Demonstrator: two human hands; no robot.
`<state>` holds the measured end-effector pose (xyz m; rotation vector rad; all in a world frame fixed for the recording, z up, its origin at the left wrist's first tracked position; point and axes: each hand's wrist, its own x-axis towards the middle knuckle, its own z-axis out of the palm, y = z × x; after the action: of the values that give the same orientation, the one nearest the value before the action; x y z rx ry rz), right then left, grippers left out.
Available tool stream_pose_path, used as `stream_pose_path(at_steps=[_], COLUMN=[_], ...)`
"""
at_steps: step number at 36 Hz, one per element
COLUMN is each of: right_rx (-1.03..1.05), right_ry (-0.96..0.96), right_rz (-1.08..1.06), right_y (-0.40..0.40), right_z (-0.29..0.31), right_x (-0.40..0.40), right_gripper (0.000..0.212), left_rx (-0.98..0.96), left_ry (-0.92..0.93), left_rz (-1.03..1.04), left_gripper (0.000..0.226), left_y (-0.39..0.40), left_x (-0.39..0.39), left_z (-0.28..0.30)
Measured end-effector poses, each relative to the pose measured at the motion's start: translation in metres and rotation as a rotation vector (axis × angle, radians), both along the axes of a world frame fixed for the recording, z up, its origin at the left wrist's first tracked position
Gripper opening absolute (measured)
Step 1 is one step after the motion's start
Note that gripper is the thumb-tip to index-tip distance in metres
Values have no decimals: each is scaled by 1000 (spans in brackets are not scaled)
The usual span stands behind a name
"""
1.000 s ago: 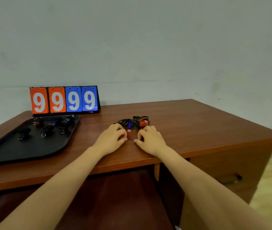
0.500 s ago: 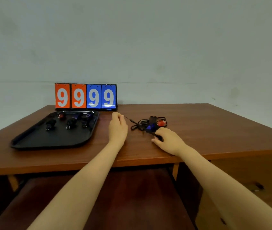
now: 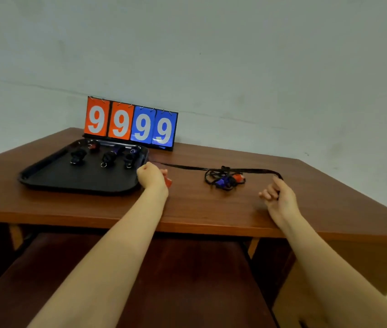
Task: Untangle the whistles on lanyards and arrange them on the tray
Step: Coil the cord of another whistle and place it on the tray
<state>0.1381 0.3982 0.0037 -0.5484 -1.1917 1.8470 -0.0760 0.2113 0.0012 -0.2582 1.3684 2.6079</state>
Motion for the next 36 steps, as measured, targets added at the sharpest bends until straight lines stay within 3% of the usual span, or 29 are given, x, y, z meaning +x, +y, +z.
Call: stream_pose_path(at_steps=[6,11,13,16,18,20,22,26,36], right_rx=[212,336,579,1126,1464,1598,1563,1400,1397], right_ry=[-326,-512,-662,-958,-968,-866,-813,-885,-789], right_rz=[-53,-192,-257,-401,-448,-373,-191,143,165], right_y=[-9,-12,-10,-18,-26,-33,-38,-33,-38], right_z=[2,2,-2,-9,-9,-10,-13,-10,-8], right_x=[-10,-19,-19,-19,-23,-31,-41,-57,-74], right_gripper=[37,15,32,54,58,57,59,56,28], left_rx=[-306,-549,-606,-680,-693,-689,-667,-614,-549], left_ry=[251,466,549,717,831,915,966,1026,1000], left_rz=[-195,-261,-303,-364,-405,-422,-428,-440,-403], left_gripper=[26,22,19,16,14,12,11,13,13], left_y=[2,4,6,5,7,10,12,16,13], left_x=[18,27,29,36,37,37,36,35,37], left_z=[0,1,1,1,1,-1,-3,-1,-1])
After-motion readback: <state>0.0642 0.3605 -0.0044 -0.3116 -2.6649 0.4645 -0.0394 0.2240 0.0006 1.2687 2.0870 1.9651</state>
